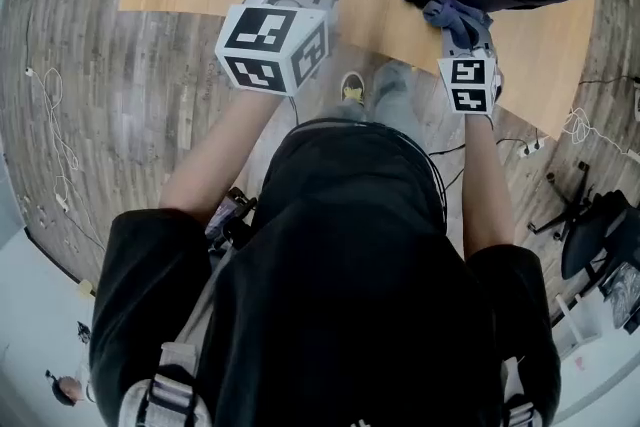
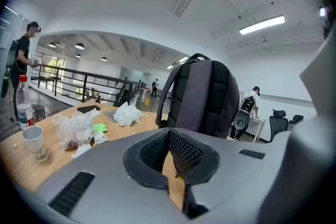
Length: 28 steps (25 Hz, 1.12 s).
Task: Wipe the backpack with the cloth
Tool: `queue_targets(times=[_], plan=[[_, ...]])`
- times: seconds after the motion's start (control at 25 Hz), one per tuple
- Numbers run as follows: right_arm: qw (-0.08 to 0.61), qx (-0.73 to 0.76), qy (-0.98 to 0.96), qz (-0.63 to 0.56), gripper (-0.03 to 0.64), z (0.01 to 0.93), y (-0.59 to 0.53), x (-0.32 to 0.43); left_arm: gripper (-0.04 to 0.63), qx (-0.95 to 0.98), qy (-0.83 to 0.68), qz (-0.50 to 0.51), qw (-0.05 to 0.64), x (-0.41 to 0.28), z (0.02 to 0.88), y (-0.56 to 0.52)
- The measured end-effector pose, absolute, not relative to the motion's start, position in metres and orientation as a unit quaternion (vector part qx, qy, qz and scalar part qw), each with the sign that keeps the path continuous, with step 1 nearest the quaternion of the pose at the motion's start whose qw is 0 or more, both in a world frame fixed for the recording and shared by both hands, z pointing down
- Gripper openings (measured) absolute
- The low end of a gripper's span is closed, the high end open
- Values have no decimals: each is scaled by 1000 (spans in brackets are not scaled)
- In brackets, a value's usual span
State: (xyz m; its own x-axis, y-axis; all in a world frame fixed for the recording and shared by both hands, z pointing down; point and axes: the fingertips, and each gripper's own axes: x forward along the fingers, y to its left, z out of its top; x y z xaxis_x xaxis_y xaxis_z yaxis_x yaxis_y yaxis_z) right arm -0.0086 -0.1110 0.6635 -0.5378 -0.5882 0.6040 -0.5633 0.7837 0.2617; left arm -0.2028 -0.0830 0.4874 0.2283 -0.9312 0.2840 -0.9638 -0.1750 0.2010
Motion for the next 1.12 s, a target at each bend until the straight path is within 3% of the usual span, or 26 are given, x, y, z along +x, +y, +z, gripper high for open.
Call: queue_targets(times=[0.32,0.52,0.8,1.12], plan=[[163,352,-917,97,37,549,-76,12,15,778,-606,31,161,-186,468,-73],[42,362,-927,86,37,450,-74,28,15,805,-574,3,152,-130,441,-78],[40,423,-903,65,37,424,-70,76,15,816,-551,3,175,-43,426,-68],[22,426,-902,68,37,415,-66,114,15,821,-544,3,173,10,418,-67]])
